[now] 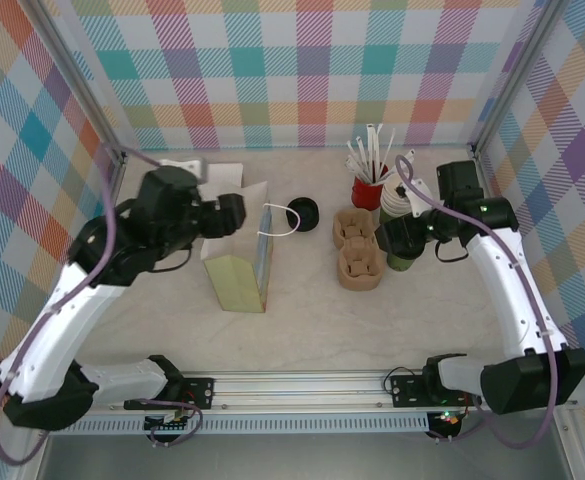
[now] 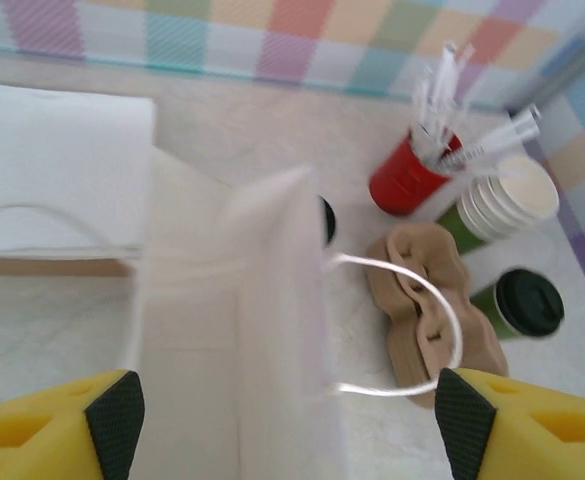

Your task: Pack the takeout coffee

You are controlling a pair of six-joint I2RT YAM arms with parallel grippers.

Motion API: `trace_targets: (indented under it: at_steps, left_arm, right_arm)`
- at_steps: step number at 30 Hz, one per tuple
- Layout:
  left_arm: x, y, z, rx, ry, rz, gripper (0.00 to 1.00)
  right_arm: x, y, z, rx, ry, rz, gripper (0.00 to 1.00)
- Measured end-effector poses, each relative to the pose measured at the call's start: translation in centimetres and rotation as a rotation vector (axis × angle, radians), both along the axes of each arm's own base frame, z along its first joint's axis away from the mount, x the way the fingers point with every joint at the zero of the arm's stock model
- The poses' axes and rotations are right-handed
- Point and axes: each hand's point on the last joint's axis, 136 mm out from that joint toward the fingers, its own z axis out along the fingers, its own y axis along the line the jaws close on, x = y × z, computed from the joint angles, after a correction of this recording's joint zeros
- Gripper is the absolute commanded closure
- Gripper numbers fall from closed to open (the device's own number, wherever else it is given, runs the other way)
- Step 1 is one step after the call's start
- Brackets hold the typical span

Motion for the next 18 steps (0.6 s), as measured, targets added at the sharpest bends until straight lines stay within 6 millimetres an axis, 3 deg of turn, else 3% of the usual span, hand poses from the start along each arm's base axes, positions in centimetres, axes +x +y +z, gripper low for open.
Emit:
trace_targets:
  at_steps: [2,5,11,18]
  left_arm:
    - [-0.2,2.1,-0.5,-0.006,0.005,0.033,0.19]
    - [-0.3,3.3,-1.9,0.024,0.027,0.013,0.19]
    - [0.2,1.5,-4.7,0.135,0.046,-0.163,0.19]
    - [0.8,0.5,-6.4,0.196,0.014,-0.259,0.19]
  right_arm:
    - [0.6,0.1,0.3,-0.017,-0.019,0.034,0.0]
    - [0.8,0.3,0.0,-0.033,-0.02,0.065,0.0]
    - [0.9,0.5,-0.5,-0.045,-0.011,0.088,0.0]
    - [0.5,0.5,-1.6,-0.048,0.02,0.089,0.0]
